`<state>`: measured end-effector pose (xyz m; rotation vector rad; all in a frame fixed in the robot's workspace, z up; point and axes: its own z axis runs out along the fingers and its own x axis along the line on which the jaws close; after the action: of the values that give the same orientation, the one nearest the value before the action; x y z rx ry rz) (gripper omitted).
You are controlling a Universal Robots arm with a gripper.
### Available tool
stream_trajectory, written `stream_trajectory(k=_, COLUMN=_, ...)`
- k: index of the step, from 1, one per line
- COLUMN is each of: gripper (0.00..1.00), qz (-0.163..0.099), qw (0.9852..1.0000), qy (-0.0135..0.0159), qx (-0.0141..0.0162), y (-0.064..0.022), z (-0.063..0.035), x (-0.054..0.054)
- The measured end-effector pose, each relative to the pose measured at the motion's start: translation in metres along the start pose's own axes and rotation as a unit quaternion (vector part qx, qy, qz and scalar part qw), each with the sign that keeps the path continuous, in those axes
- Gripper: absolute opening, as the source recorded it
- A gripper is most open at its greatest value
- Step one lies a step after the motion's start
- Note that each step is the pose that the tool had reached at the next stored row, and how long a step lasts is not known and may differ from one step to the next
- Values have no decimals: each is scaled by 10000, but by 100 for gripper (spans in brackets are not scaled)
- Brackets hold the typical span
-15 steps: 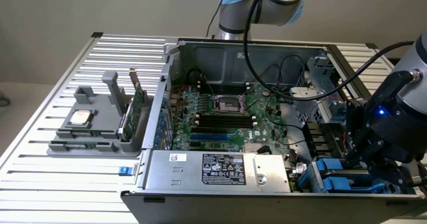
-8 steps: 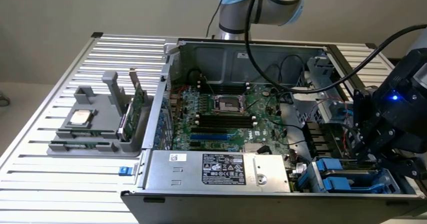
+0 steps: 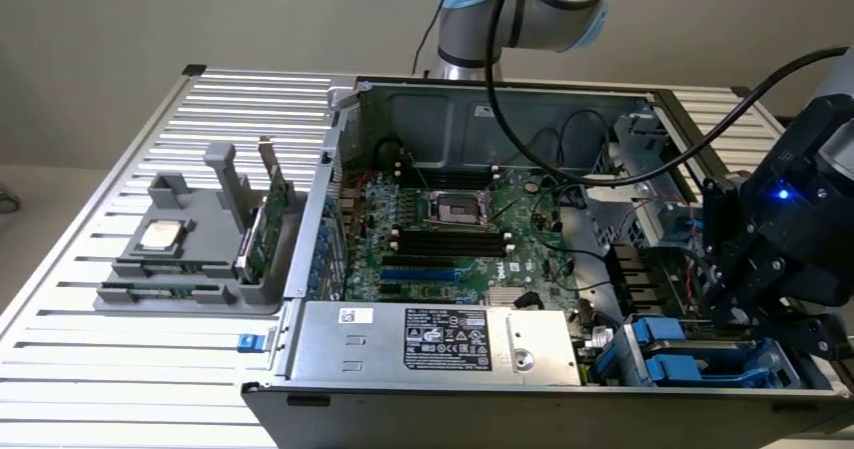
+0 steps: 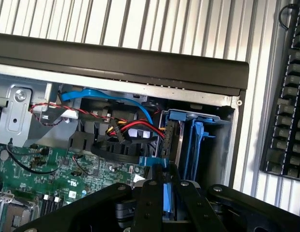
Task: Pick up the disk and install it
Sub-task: 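Insert the second disk wire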
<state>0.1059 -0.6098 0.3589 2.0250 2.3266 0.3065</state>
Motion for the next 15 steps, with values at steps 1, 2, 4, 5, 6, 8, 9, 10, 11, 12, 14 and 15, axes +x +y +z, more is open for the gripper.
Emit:
stream_trajectory(k=1, gripper=16, qz=-2, qw=10000, qy=-2, qx=-19, y=-1, z=1, x=0)
stream_trajectory(k=2, gripper=16, qz=-6, qw=10000, qy=-6, qx=-49, y=-3, z=4, x=0)
stream_trajectory(k=4, gripper=16, qz=-15, qw=9999, qy=-16, qx=-129, y=-12, z=10, x=0)
stream_trajectory(k=5, gripper=16, qz=-21, qw=9999, qy=-22, qx=-170, y=-22, z=13, x=2)
stream_trajectory(k=6, gripper=16, qz=-24, qw=9998, qy=-28, qx=-198, y=-40, z=12, x=4)
stream_trajectory(k=8, gripper=16, qz=-28, qw=9997, qy=-30, qx=-229, y=-84, z=14, x=9)
stream_trajectory(k=9, gripper=16, qz=-29, qw=9997, qy=-31, qx=-240, y=-103, z=14, x=11)
stream_trajectory(k=10, gripper=16, qz=-31, qw=9997, qy=-33, qx=-253, y=-117, z=16, x=13)
stream_trajectory(k=11, gripper=16, qz=-32, qw=9996, qy=-35, qx=-271, y=-129, z=18, x=14)
stream_trajectory(k=12, gripper=16, qz=-34, qw=9996, qy=-37, qx=-291, y=-137, z=21, x=15)
stream_trajectory(k=14, gripper=16, qz=-39, qw=9994, qy=-45, qx=-333, y=-148, z=30, x=16)
stream_trajectory(k=15, gripper=16, qz=-41, qw=9994, qy=-47, qx=-354, y=-152, z=37, x=16)
